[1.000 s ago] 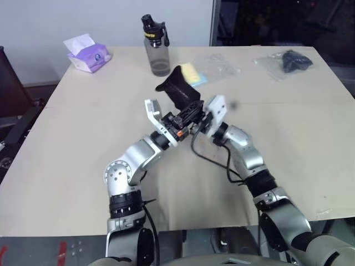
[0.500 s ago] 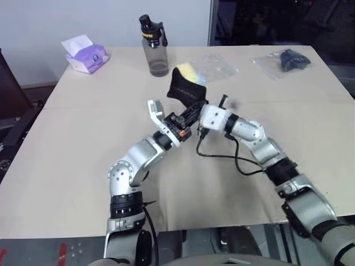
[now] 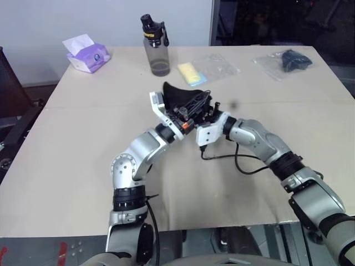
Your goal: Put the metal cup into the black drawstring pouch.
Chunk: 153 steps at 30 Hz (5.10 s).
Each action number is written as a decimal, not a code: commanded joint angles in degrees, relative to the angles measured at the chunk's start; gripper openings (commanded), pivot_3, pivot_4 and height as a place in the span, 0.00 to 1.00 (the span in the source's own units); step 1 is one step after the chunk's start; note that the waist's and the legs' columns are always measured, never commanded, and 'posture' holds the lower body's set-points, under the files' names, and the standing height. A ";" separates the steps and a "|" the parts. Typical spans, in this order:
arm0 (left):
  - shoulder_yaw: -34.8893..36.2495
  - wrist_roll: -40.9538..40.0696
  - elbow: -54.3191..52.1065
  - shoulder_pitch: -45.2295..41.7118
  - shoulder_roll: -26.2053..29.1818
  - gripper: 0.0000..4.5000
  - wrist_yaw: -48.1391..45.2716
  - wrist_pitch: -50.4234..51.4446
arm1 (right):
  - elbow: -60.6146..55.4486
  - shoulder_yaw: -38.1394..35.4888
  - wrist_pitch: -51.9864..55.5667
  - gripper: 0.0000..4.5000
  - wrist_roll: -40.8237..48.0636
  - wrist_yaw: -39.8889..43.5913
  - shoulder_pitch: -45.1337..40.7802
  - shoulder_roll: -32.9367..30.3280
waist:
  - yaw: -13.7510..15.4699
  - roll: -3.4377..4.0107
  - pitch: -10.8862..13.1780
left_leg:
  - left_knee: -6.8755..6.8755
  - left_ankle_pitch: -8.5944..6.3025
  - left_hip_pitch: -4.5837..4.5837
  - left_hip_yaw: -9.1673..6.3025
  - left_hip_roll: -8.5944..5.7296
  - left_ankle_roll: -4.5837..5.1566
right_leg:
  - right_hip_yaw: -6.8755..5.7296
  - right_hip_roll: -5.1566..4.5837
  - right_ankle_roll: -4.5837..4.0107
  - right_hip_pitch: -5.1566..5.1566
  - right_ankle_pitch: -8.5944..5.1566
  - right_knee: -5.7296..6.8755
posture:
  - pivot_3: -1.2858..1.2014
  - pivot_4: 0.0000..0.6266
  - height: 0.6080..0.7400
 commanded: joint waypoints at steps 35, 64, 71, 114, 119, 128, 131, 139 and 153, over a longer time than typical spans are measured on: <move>3.94 1.64 8.91 -4.77 1.55 0.03 -4.58 1.02 | -44.15 -16.92 62.03 0.99 69.22 18.31 22.82 6.15 | 0.02 -0.01 0.01 | 0.02 -0.03 0.02 -0.10 0.05 0.06 | -0.10 0.05 0.00 0.04 -0.01 0.02 | 0.52 0.24 1.00; 3.99 1.38 8.55 -6.14 -0.43 0.03 -2.87 1.76 | -31.23 -16.79 52.22 0.99 52.71 16.95 18.12 11.70 | -0.01 -0.01 0.01 | 0.00 -0.03 -0.06 -0.10 0.03 0.06 | -0.13 0.04 0.02 0.01 -0.01 -0.02 | 0.52 0.24 1.00; 4.20 1.33 8.45 -6.03 -0.33 0.03 -2.70 1.73 | -30.02 -18.17 53.88 0.81 52.42 14.38 17.05 13.92 | 0.01 -0.01 0.01 | 0.00 -0.03 -0.06 -0.11 0.03 0.06 | -0.13 0.04 0.02 0.01 -0.01 -0.02 | 0.52 0.24 1.00; -10.97 54.24 10.75 -22.99 32.41 0.61 -65.77 -10.75 | -18.54 -24.27 24.98 0.00 36.70 20.23 -15.11 -8.27 | -0.08 0.07 0.32 | -0.37 0.20 -1.06 0.03 0.10 -0.33 | -0.07 0.06 0.24 -1.28 0.14 0.01 | 0.52 0.24 1.00; -11.50 65.43 17.43 -29.43 25.50 0.61 -64.65 -24.82 | -18.10 -24.30 24.43 0.00 37.56 21.28 -15.71 -6.37 | 0.28 0.07 0.33 | -0.38 0.21 -1.22 0.08 0.04 -0.34 | -0.15 -0.05 0.25 -1.33 0.14 -0.06 | 0.52 0.24 1.00; -11.32 70.61 20.84 -32.13 17.32 0.61 -66.25 -30.71 | -19.40 -23.54 25.21 0.00 38.02 23.11 -15.03 -4.80 | -0.32 0.08 0.34 | -0.36 0.07 -1.15 0.12 0.10 -0.08 | -0.11 0.01 0.27 -1.38 0.15 0.16 | 0.52 0.24 1.00; -9.68 70.86 22.68 -33.03 15.66 0.61 -64.76 -30.67 | -20.32 -23.38 25.88 0.00 38.37 23.57 -14.89 -4.22 | -0.32 0.08 0.34 | -0.34 0.06 -1.11 0.10 0.13 -0.06 | -0.12 0.06 0.27 -1.38 0.15 0.23 | 0.52 0.24 1.00; -6.82 68.97 22.09 -33.15 13.50 0.56 -64.06 -28.38 | -21.76 -23.63 26.98 0.00 39.05 24.37 -14.78 -3.01 | -0.21 0.08 0.34 | -0.20 0.06 -1.13 0.12 0.12 -0.06 | -0.08 0.05 0.27 -1.36 0.16 0.27 | 0.52 0.24 1.00; -14.28 77.78 20.51 -26.81 14.92 0.04 -67.76 -28.79 | -19.41 -31.01 20.30 0.00 42.24 14.90 -19.87 1.79 | -0.35 0.09 0.34 | 0.02 0.06 -1.06 0.07 0.12 -0.06 | -0.08 0.07 0.27 -1.38 0.16 0.70 | 0.52 0.24 1.00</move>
